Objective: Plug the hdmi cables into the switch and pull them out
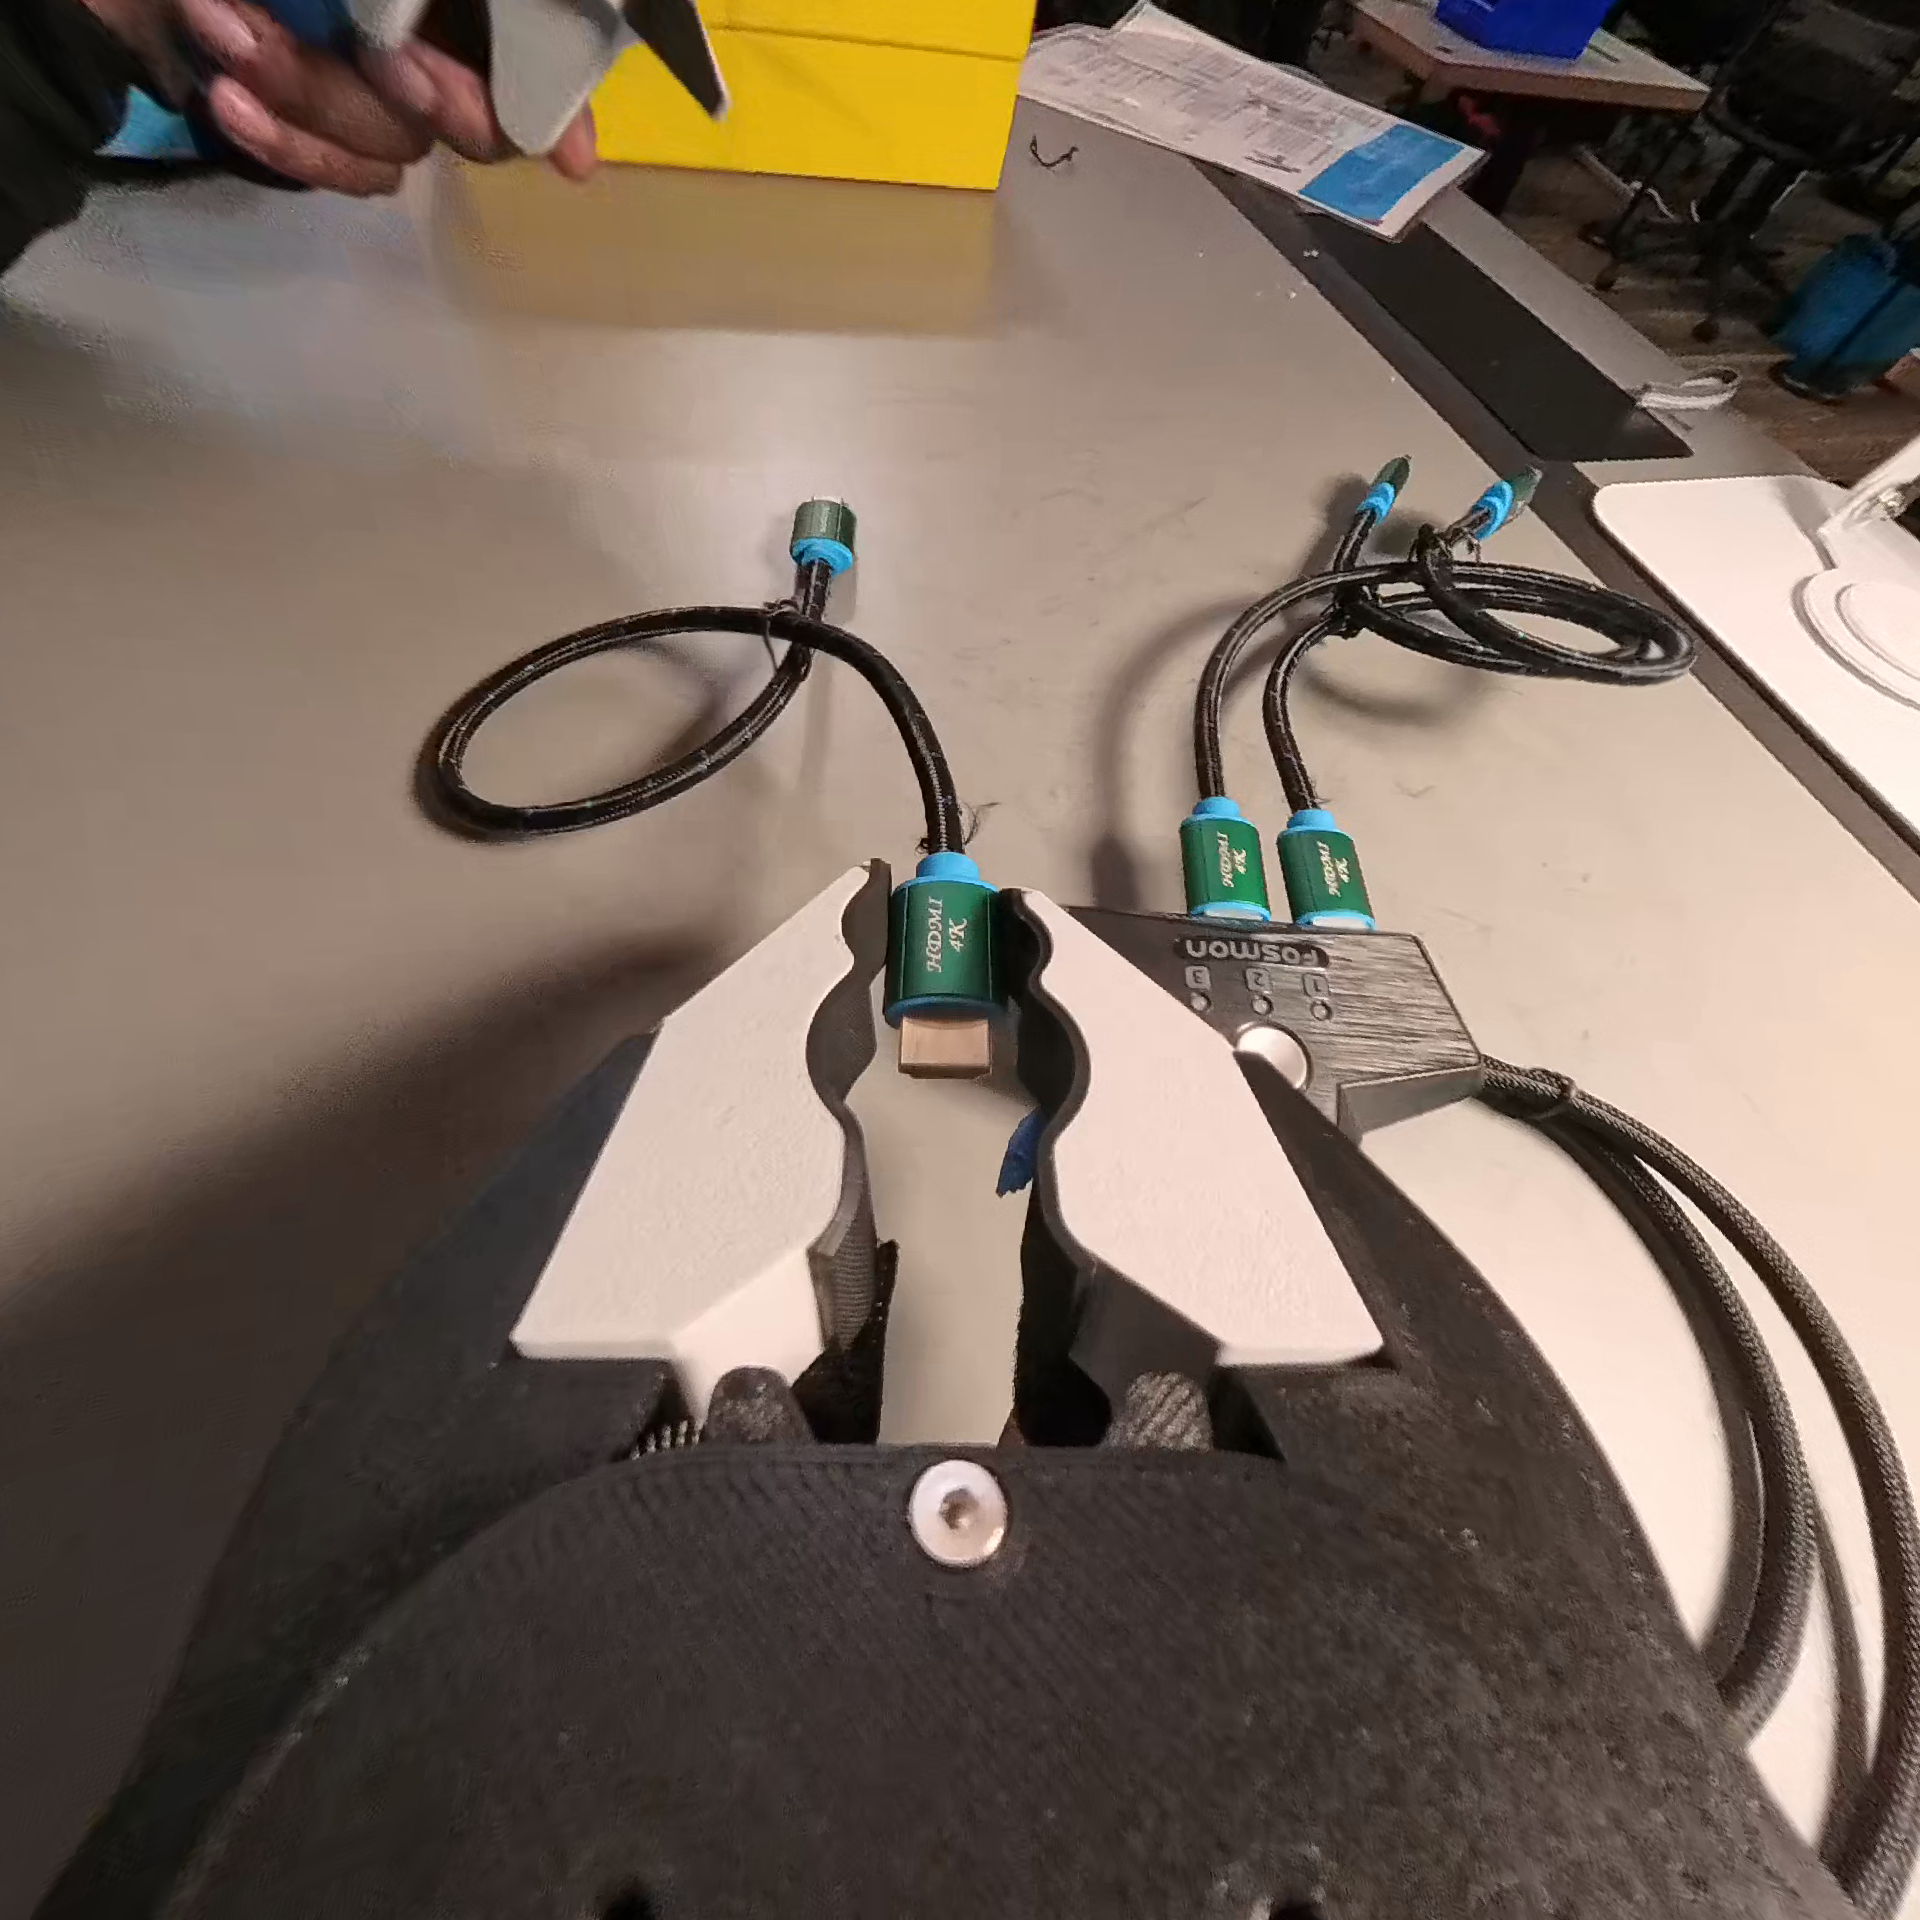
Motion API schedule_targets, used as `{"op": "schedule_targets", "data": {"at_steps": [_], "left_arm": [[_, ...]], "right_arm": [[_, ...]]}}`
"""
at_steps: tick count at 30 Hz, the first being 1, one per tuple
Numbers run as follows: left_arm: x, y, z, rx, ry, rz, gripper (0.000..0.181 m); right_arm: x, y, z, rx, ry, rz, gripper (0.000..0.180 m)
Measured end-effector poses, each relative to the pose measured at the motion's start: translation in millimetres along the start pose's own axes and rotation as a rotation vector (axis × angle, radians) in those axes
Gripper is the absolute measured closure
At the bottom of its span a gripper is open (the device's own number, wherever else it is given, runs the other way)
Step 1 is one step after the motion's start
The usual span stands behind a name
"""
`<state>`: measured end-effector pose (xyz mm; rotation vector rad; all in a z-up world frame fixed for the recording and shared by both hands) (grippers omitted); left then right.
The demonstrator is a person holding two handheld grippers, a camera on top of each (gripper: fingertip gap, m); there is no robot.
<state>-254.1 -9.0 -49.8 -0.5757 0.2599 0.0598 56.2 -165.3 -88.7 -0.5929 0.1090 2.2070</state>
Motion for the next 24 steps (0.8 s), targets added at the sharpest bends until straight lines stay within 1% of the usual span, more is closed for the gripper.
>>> {"op": "schedule_targets", "data": {"at_steps": [2, 4, 7, 9, 12, 15, 17, 21, 24], "left_arm": [[28, -28, -1, -0.060, -0.008, -0.159, 0.147], [66, -48, -13, -0.186, 0.035, -0.267, 0.146], [119, -64, -39, -0.348, 0.128, -0.334, 0.147], [141, -67, -49, -0.431, 0.145, -0.327, 0.147], [156, -68, -50, -0.530, 0.096, -0.305, 0.147], [163, -63, -48, -0.562, 0.049, -0.276, 0.149], [168, -62, -50, -0.584, 0.050, -0.278, 0.153], [175, -65, -53, -0.625, 0.090, -0.281, 0.152], [176, -67, -51, -0.676, 0.062, -0.282, 0.153]], "right_arm": [[3, 4, 1, -0.019, -0.005, 0.001, 0.157], [7, 8, 2, -0.041, -0.016, -0.005, 0.158], [9, 13, 4, -0.088, -0.038, -0.021, 0.158], [9, 16, 5, -0.115, -0.050, -0.034, 0.157], [7, 18, 8, -0.147, -0.069, -0.042, 0.157], [7, 17, 9, -0.146, -0.080, -0.055, 0.157], [6, 16, 10, -0.138, -0.095, -0.051, 0.157], [6, 18, 13, -0.154, -0.117, -0.069, 0.157], [8, 21, 16, -0.160, -0.139, -0.071, 0.157]]}}
Point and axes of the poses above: each gripper's, where its closed fingertips meet, x out along the fingers, z out of its top, y = z × x across the jaws, the point moved 9 cm from there along -x, back along the fingers, and after that the axes turned 1 degree about x, right-handed, at the moved point
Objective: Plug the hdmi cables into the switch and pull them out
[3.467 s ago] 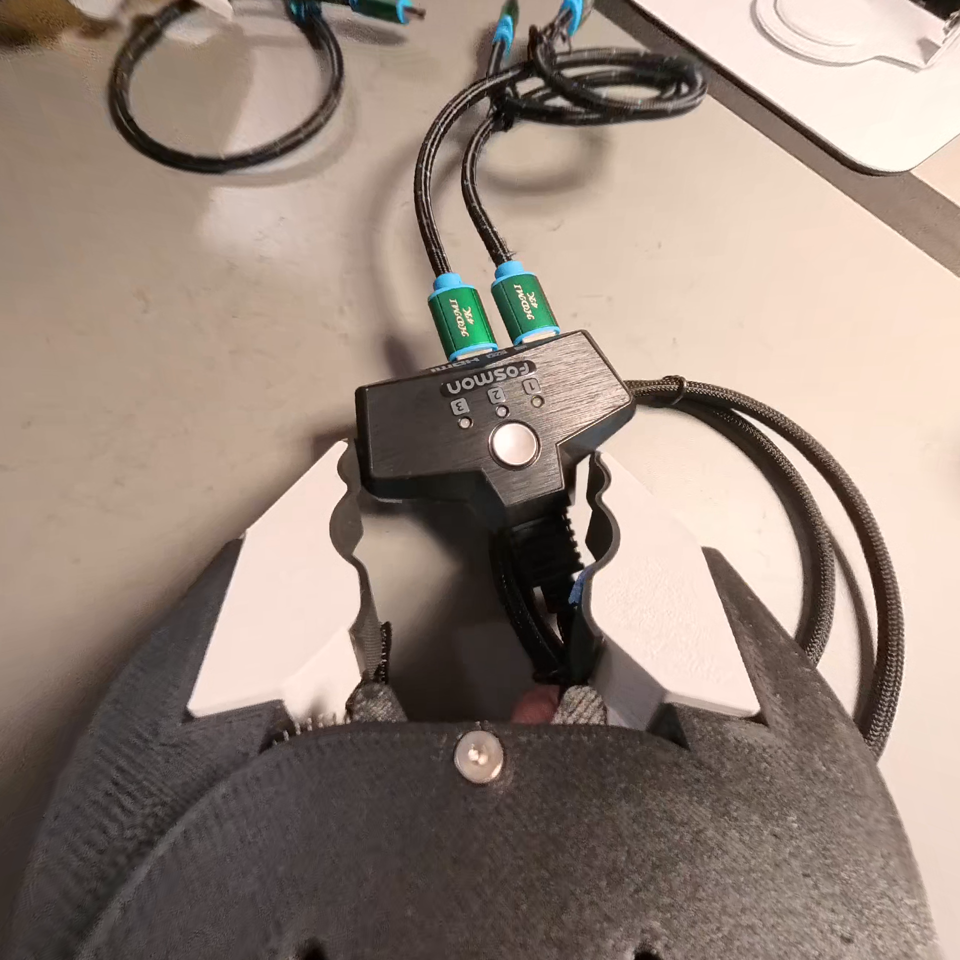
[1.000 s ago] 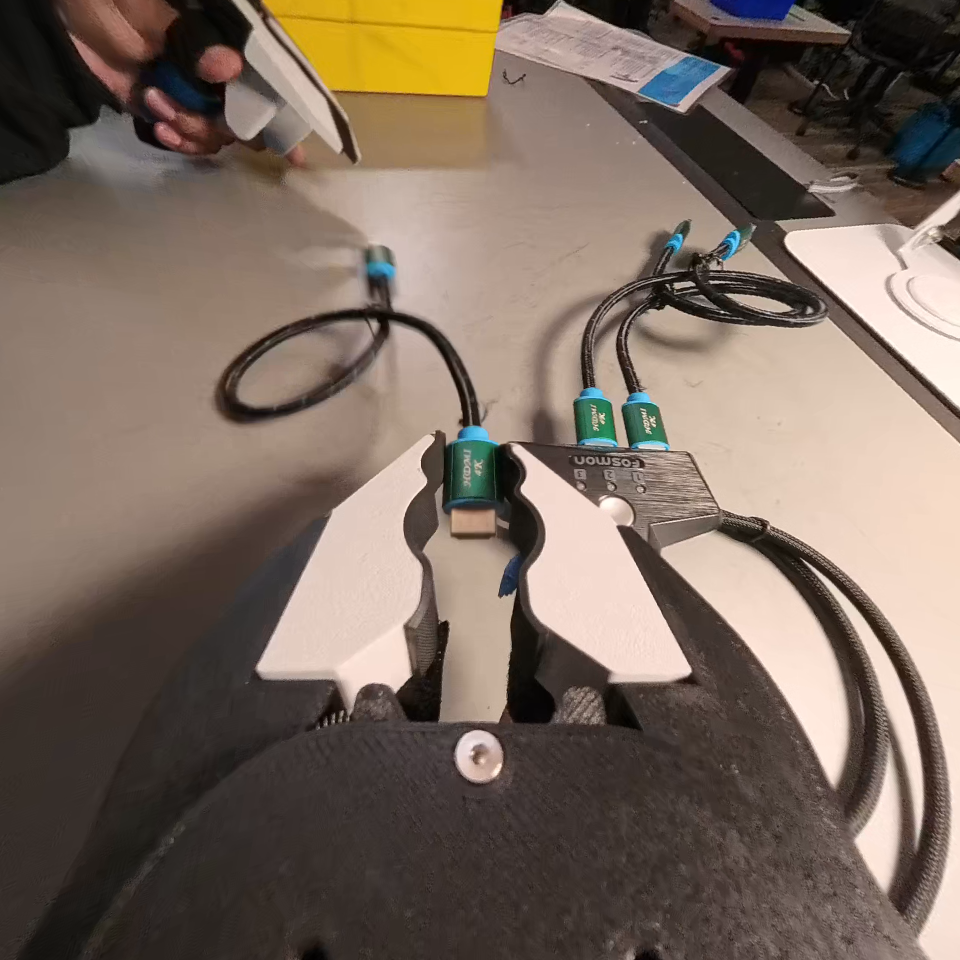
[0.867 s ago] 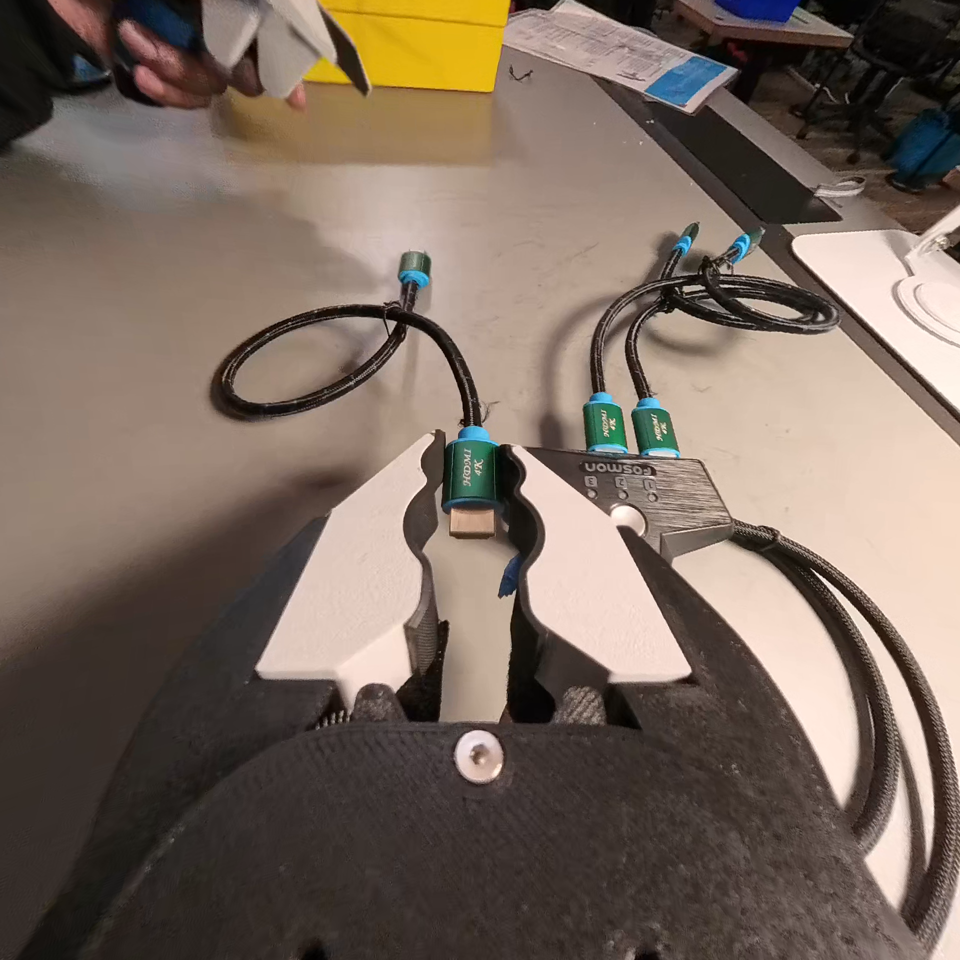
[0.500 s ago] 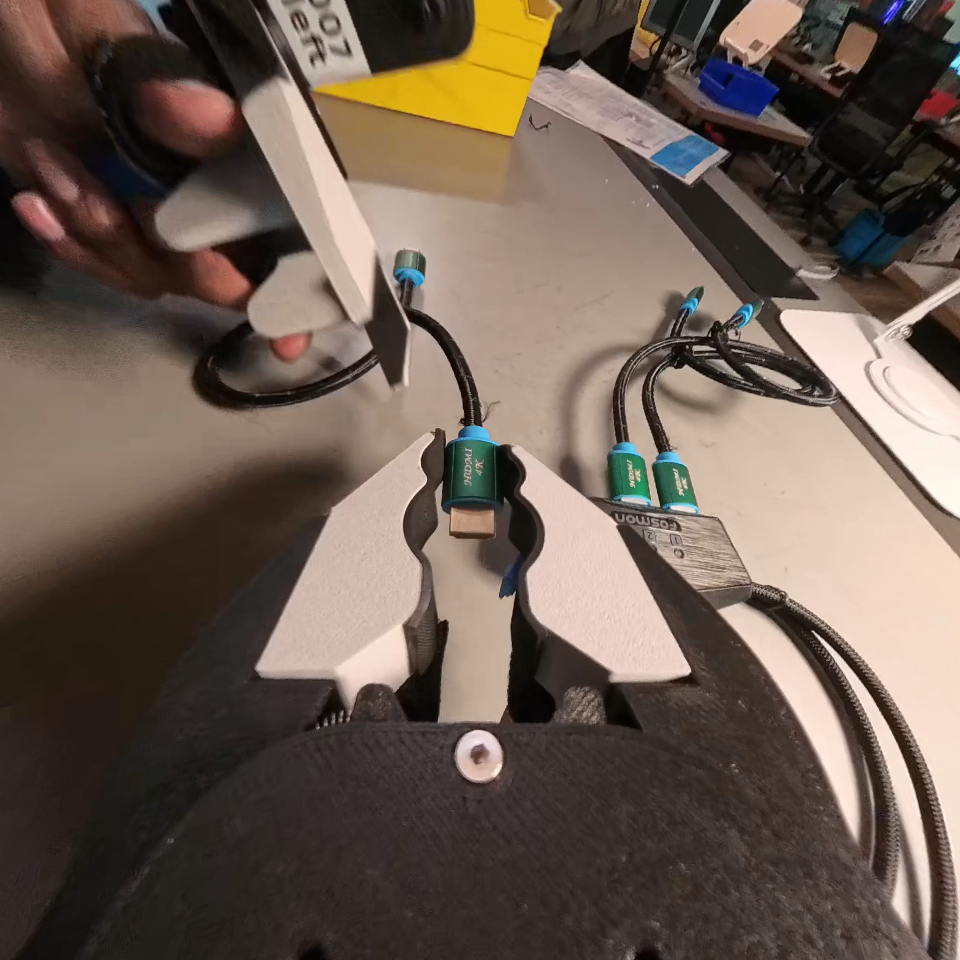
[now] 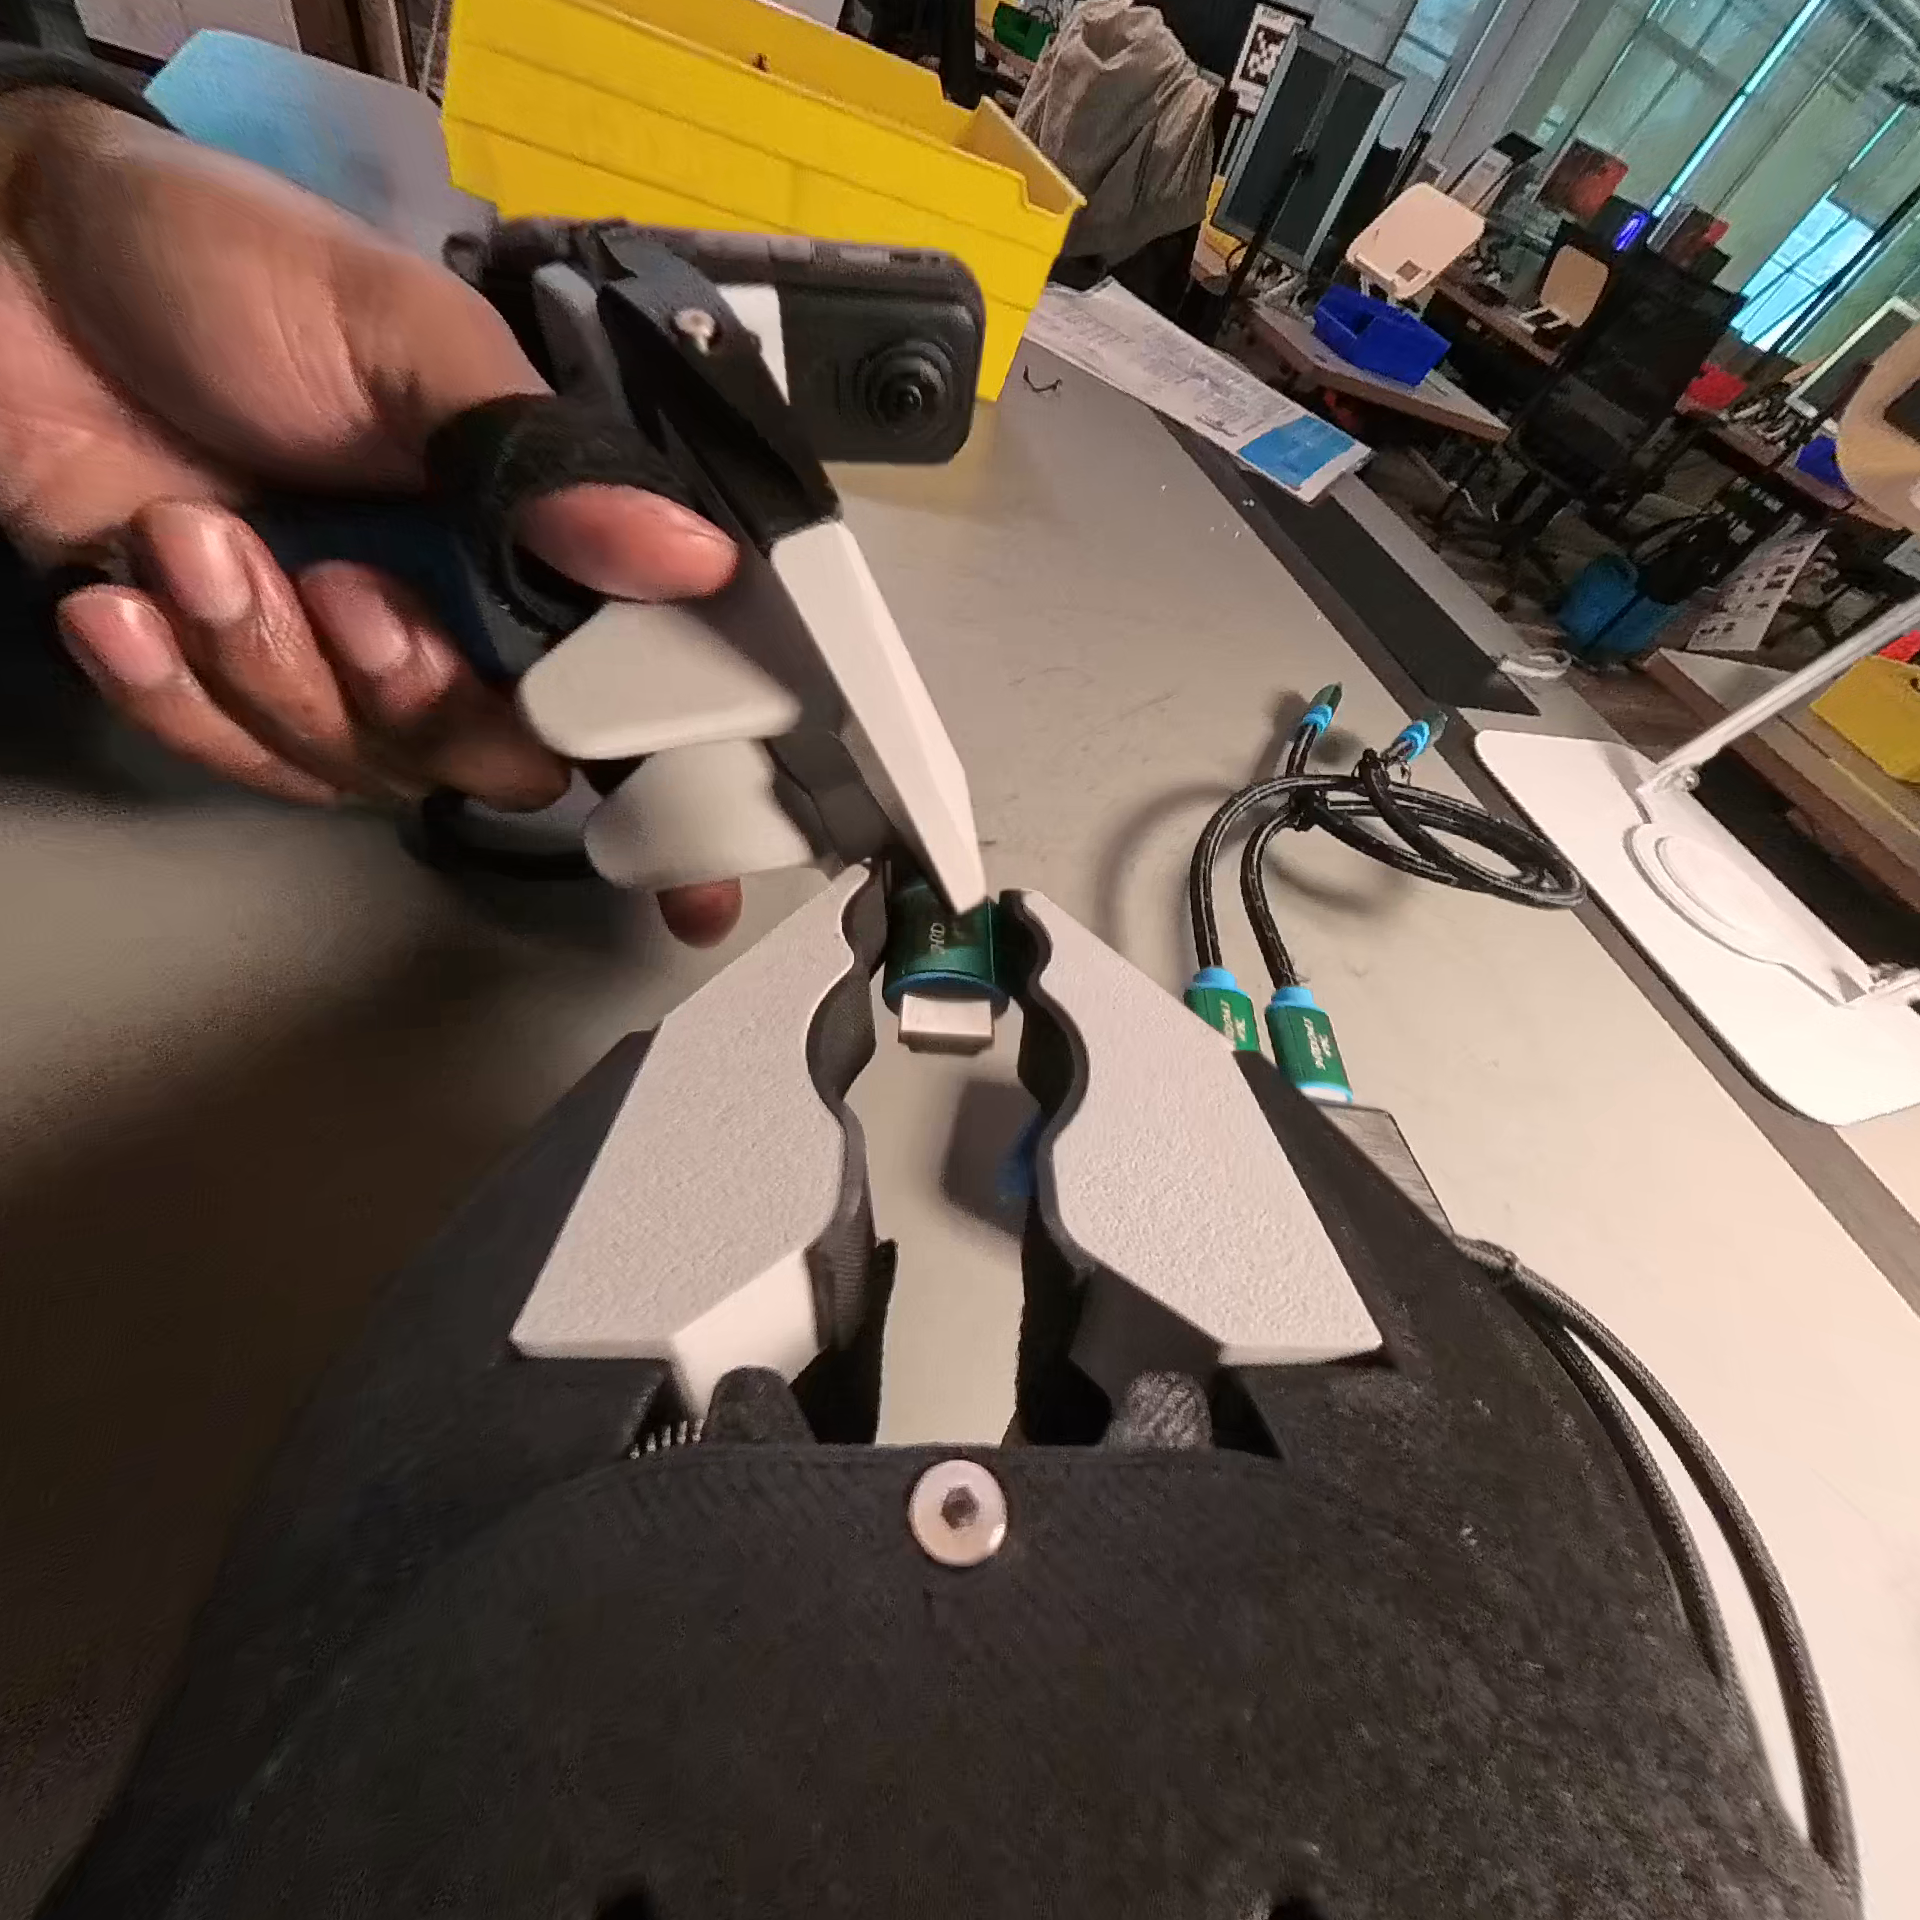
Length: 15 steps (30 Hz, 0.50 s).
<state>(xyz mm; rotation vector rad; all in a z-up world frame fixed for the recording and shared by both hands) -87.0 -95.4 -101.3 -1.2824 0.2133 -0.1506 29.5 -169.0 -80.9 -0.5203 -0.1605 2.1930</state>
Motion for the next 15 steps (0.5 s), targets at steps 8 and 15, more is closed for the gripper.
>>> {"op": "schedule_targets", "data": {"at_steps": [8, 15], "left_arm": [[-13, 10, 21, 0.093, -0.208, 0.149, 0.168], [-23, 19, 68, 0.216, -0.171, 0.274, 0.168]], "right_arm": [[3, -10, -7, -0.038, 0.128, -0.156, 0.133], [-14, -51, -30, 0.217, 0.346, -0.192, 0.076]]}}
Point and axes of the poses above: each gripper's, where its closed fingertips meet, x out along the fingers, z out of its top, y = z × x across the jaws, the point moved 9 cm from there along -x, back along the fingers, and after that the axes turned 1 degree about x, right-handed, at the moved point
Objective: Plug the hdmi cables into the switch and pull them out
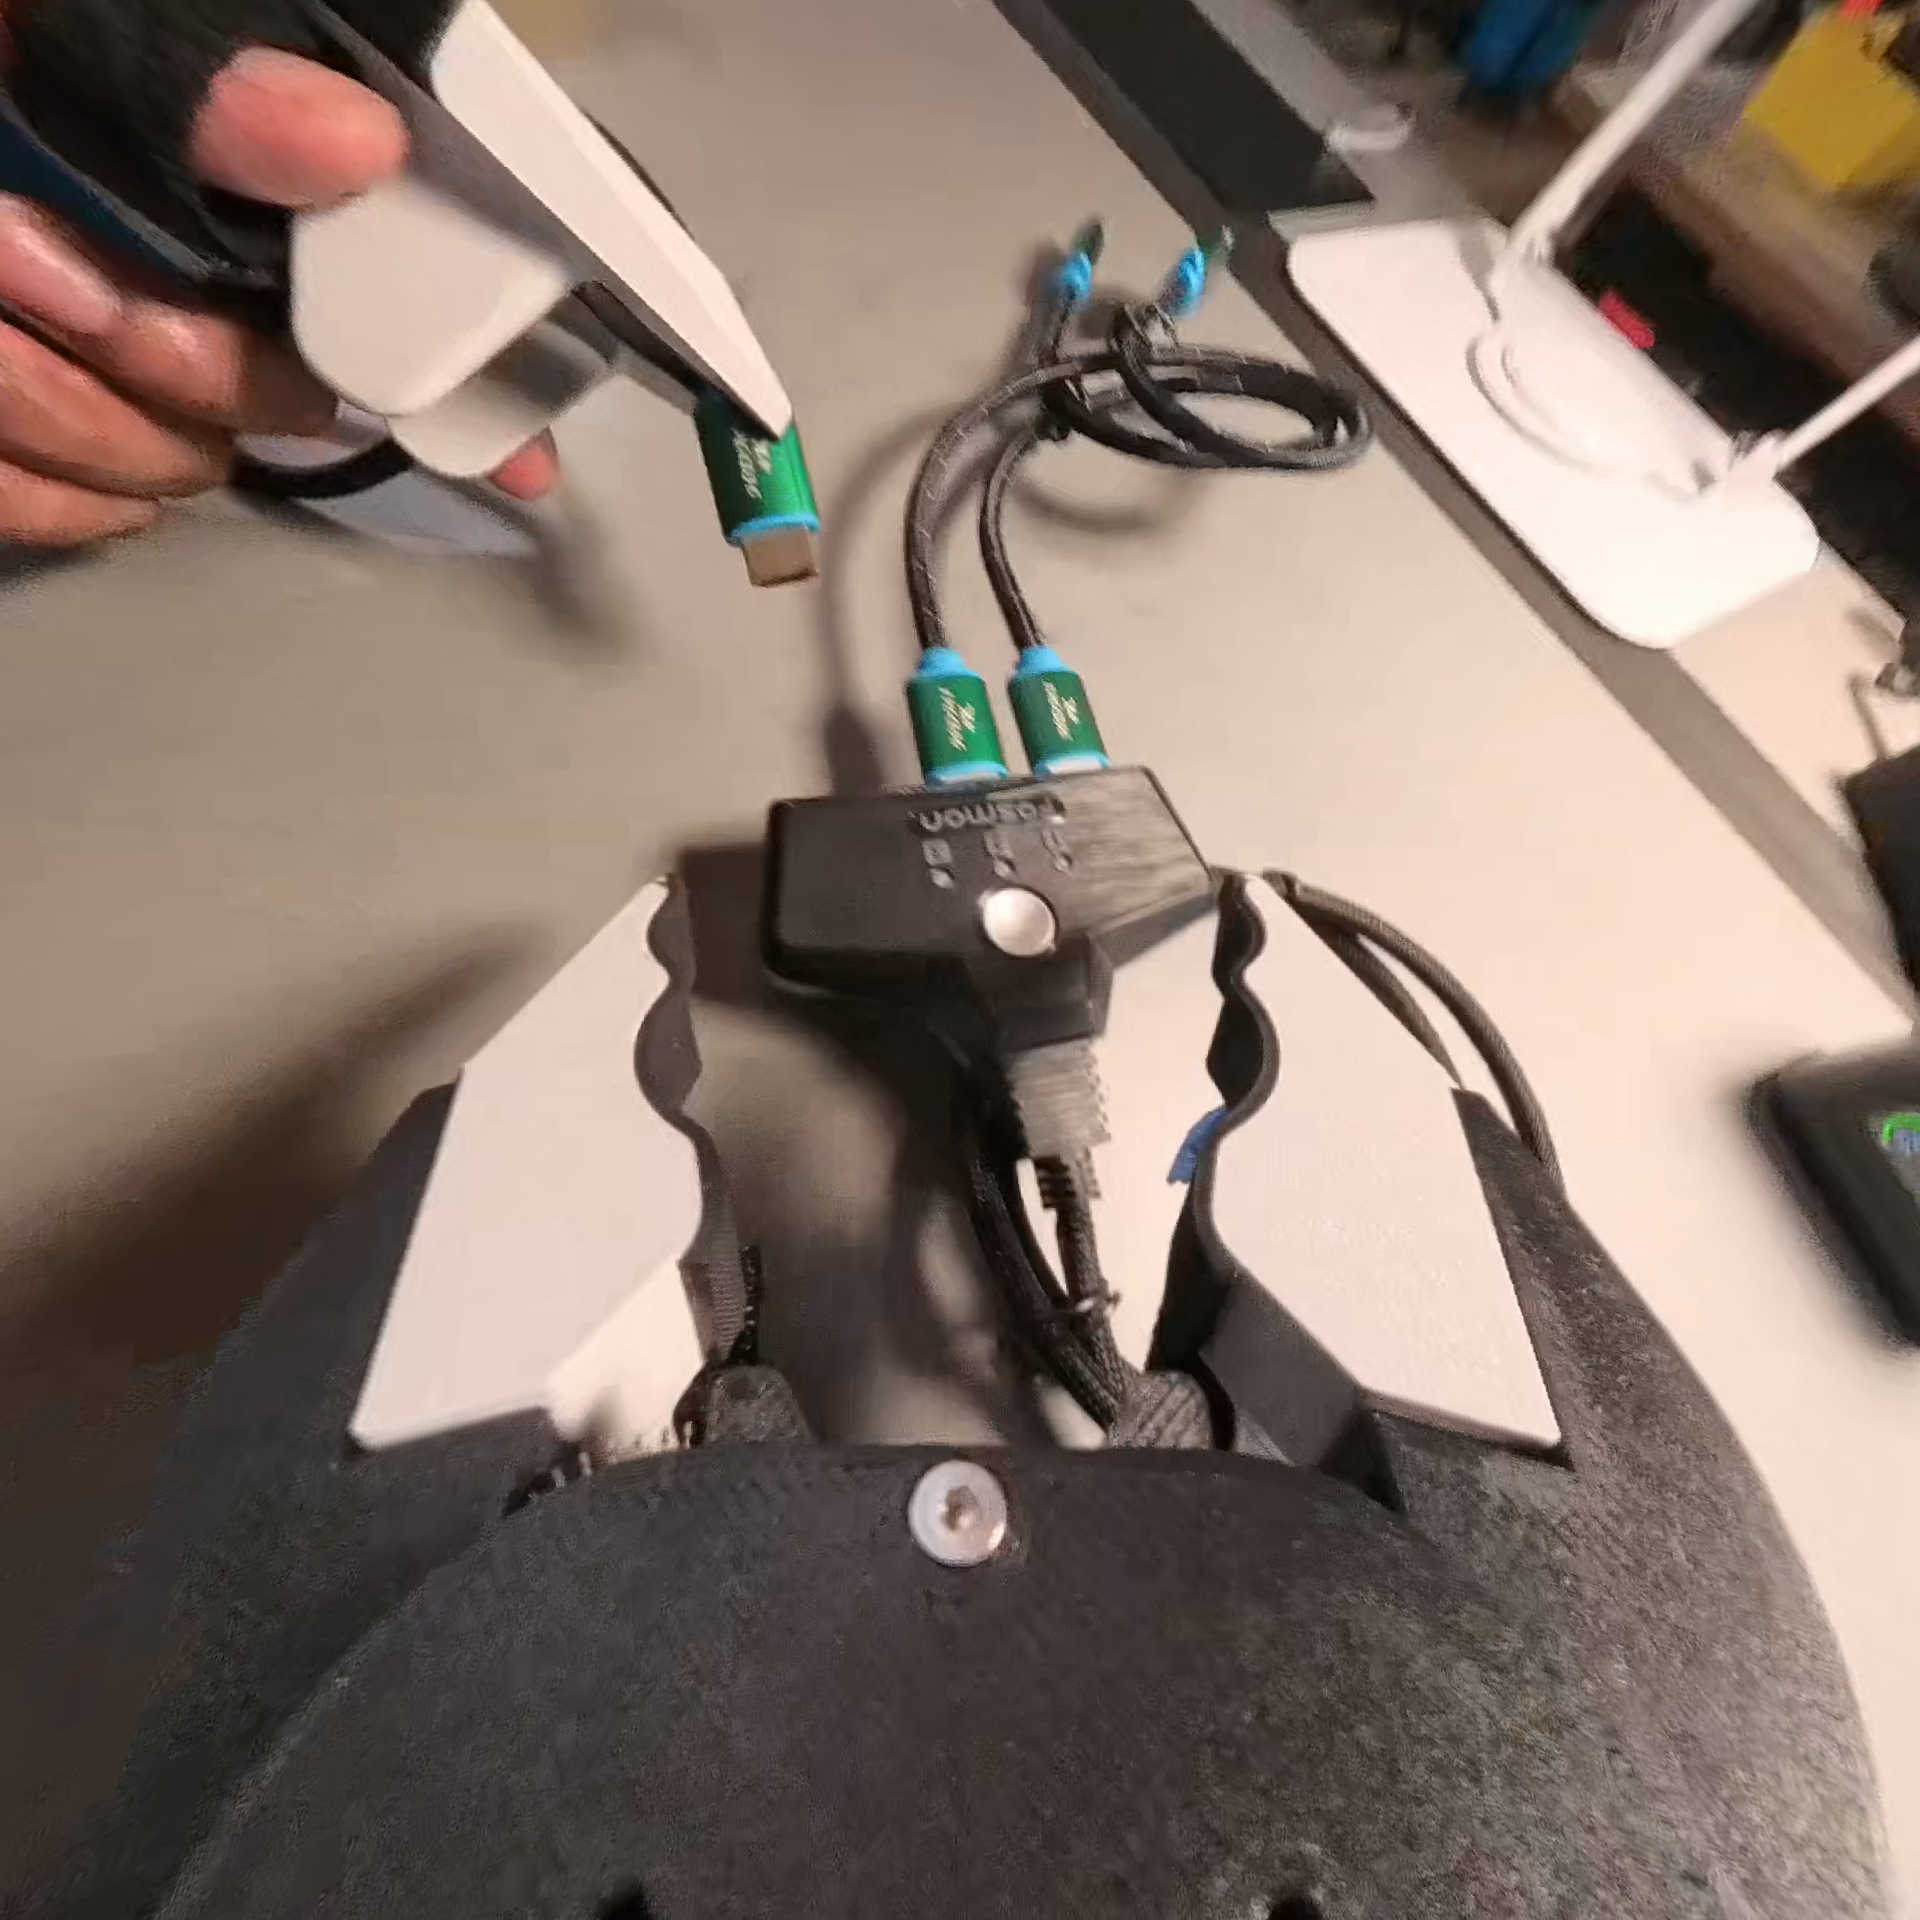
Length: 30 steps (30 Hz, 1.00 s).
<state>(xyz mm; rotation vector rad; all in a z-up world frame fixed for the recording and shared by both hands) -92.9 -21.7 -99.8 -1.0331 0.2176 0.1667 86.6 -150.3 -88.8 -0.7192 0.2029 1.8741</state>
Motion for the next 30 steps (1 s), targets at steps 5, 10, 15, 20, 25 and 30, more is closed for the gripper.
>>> {"op": "schedule_targets", "data": {"at_steps": [5, 10, 15, 20, 25, 30], "left_arm": [[21, 0, 13, -0.011, 0.045, -0.003, 0.168], [30, -1, -3, -0.022, 0.068, -0.046, 0.168], [22, 9, -4, -0.042, 0.026, -0.043, 0.168], [15, 11, 3, -0.027, -0.030, -0.048, 0.168], [11, 9, 8, 0.042, -0.055, -0.015, 0.168], [8, 11, 14, 0.019, -0.083, -0.030, 0.169]], "right_arm": [[13, -1, -9, 0.041, 0.142, 0.039, 0.069], [26, 1, -10, 0.103, 0.197, 0.063, 0.073], [33, -2, -6, 0.117, 0.156, 0.058, 0.088], [46, -5, 6, 0.133, 0.104, 0.026, 0.092], [55, -7, 17, 0.096, 0.022, 0.013, 0.094], [46, -2, 21, 0.056, -0.080, 0.036, 0.095]]}}
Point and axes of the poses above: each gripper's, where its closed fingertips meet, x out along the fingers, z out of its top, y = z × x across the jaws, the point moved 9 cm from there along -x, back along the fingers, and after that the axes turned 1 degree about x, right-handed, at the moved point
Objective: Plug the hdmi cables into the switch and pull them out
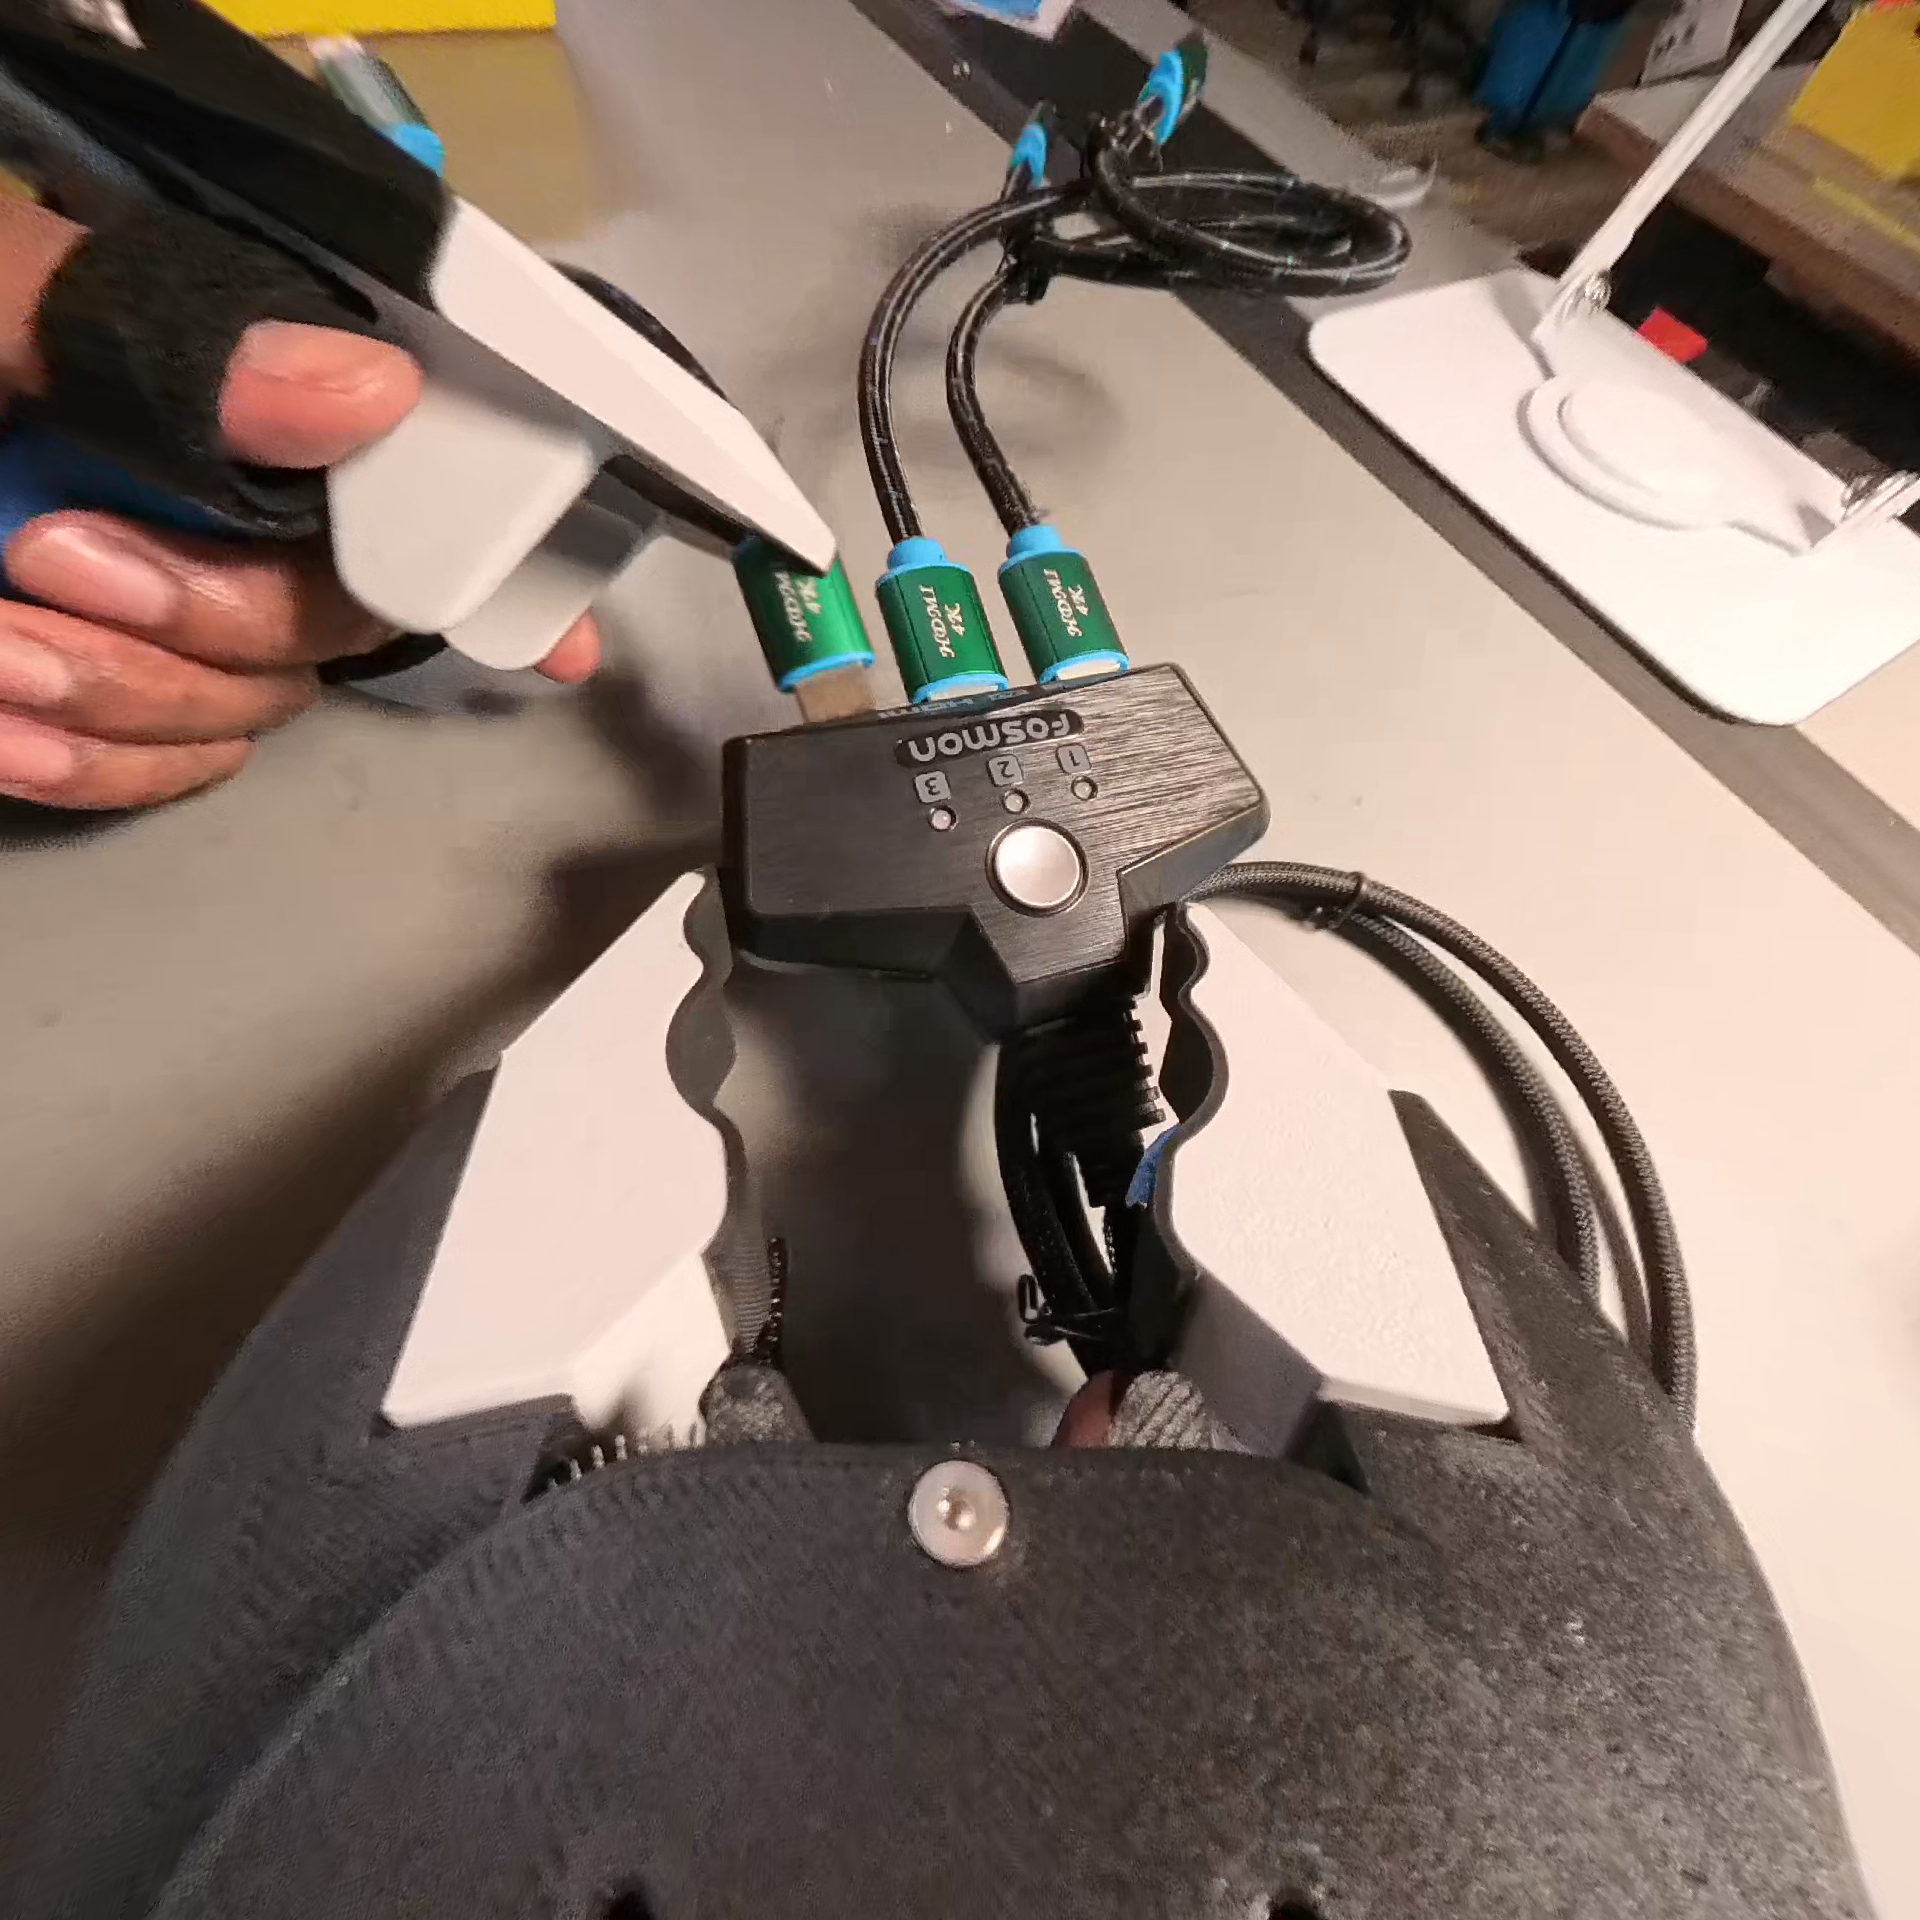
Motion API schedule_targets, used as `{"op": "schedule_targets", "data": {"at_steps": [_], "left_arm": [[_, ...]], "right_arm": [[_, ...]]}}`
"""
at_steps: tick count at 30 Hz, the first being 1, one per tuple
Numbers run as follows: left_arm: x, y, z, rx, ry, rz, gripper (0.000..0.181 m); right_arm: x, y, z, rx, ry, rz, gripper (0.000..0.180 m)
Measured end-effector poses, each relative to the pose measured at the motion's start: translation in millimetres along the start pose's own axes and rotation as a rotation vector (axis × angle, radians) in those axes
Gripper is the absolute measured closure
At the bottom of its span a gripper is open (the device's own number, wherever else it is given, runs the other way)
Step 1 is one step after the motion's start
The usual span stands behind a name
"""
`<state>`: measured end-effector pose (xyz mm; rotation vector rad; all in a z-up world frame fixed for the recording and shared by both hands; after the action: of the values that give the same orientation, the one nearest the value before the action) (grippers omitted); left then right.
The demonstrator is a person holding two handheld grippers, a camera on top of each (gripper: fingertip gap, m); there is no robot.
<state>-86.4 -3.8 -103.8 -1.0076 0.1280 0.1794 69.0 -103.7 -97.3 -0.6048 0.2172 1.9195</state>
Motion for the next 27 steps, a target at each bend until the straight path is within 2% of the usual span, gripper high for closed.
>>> {"op": "schedule_targets", "data": {"at_steps": [9, 18, 19, 20, 22, 25, 27], "left_arm": [[4, -5, -5, -0.094, 0.005, -0.131, 0.169], [6, -1, -8, -0.142, -0.002, -0.136, 0.169], [6, -1, -9, -0.141, 0.002, -0.134, 0.169], [7, -1, -11, -0.144, 0.019, -0.126, 0.169], [8, 1, -14, -0.148, 0.041, -0.080, 0.169], [7, 1, -13, -0.168, 0.021, -0.096, 0.169], [6, 3, -12, -0.187, 0.021, -0.105, 0.169]], "right_arm": [[-9, 0, -3, -0.040, -0.035, -0.053, 0.096], [-13, 3, -2, -0.076, -0.085, -0.068, 0.098], [-15, 6, 1, -0.090, -0.130, -0.079, 0.131], [-16, 7, 2, -0.096, -0.140, -0.112, 0.145], [-12, 8, 0, -0.117, -0.094, -0.119, 0.144], [-13, 7, 0, -0.112, -0.094, -0.089, 0.145], [-18, 2, 4, -0.067, -0.102, -0.042, 0.135]]}}
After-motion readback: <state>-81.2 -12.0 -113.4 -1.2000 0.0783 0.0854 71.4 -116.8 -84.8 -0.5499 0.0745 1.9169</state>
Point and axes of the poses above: each gripper's, where its closed fingertips meet, x out along the fingers, z out of its top, y = z × x across the jaws, the point moved 9 cm from there along -x, back along the fingers, and after that the axes turned 1 degree about x, right-handed, at the moved point
